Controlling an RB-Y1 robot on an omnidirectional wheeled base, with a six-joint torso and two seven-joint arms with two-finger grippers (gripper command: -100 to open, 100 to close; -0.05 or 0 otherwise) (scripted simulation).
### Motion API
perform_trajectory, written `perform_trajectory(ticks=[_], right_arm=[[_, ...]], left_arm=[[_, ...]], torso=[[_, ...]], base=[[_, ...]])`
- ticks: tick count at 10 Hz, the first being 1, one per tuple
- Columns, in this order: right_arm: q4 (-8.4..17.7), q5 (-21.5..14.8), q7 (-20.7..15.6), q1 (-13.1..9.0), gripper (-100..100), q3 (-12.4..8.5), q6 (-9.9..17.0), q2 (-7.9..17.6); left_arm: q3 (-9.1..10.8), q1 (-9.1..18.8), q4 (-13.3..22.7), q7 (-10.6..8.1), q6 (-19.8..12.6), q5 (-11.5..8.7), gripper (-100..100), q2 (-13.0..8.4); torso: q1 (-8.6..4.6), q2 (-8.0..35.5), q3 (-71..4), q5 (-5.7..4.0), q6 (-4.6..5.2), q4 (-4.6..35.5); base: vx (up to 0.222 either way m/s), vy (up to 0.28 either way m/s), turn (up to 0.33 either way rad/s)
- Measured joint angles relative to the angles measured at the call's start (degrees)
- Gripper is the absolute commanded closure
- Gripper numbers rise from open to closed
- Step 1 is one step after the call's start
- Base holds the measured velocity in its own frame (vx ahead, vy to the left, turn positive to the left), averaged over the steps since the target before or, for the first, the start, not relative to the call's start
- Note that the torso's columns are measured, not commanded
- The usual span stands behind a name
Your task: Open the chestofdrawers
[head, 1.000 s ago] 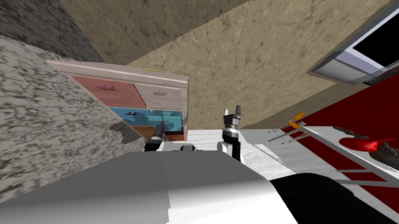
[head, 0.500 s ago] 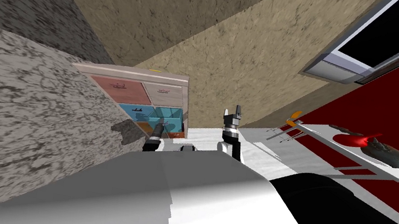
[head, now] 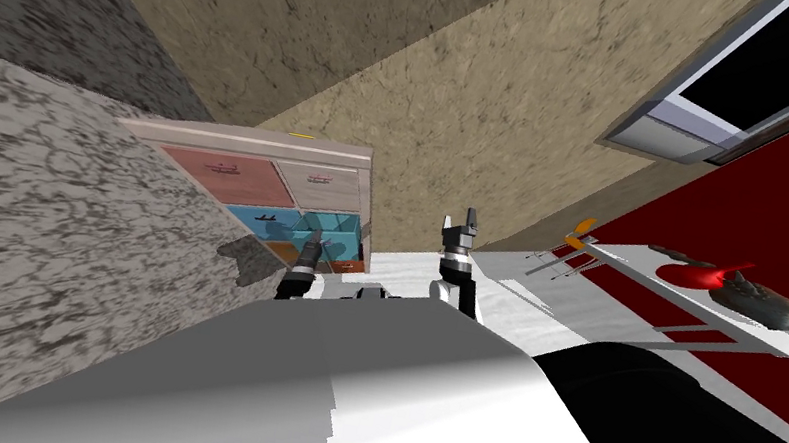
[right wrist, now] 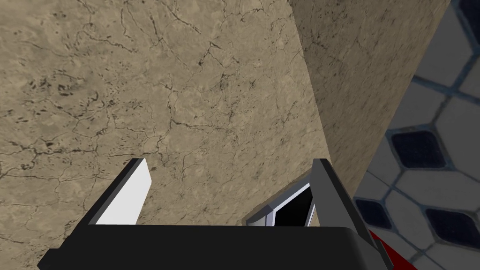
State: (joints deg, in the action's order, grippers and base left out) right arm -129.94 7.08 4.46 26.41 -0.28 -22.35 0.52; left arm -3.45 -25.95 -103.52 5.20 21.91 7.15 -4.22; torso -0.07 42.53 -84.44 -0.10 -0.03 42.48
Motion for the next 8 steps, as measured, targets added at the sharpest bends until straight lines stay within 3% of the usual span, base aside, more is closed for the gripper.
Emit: perform_trajectory(ticks=[2,3,8], right_arm=[[0.0,0.0,0.0,0.0,0,0.0,0.0,0.0],[0.0,0.0,0.0,0.0,0,0.0,0.0,0.0],[0.0,0.0,0.0,0.0,0,0.0,0.0,0.0]], left_arm=[[-0.37,-1.3,-3.1,-0.36,-2.9,0.1,-100,-0.2],[-0.42,-1.4,-3.2,-0.42,-3.2,0.1,0,-0.2],[-0.45,-1.7,-2.8,-0.45,-3.6,0.1,0,-0.2]], torso=[[-0.14,0.2,0.1,-0.17,-0.04,0.2],[-0.12,0.2,0.1,-0.10,-0.02,0.1],[0.03,-0.2,-0.1,0.07,0.03,-0.1]], base=[[-0.006,-0.001,-0.011],[0.000,0.000,0.000],[0.000,0.000,0.000]])
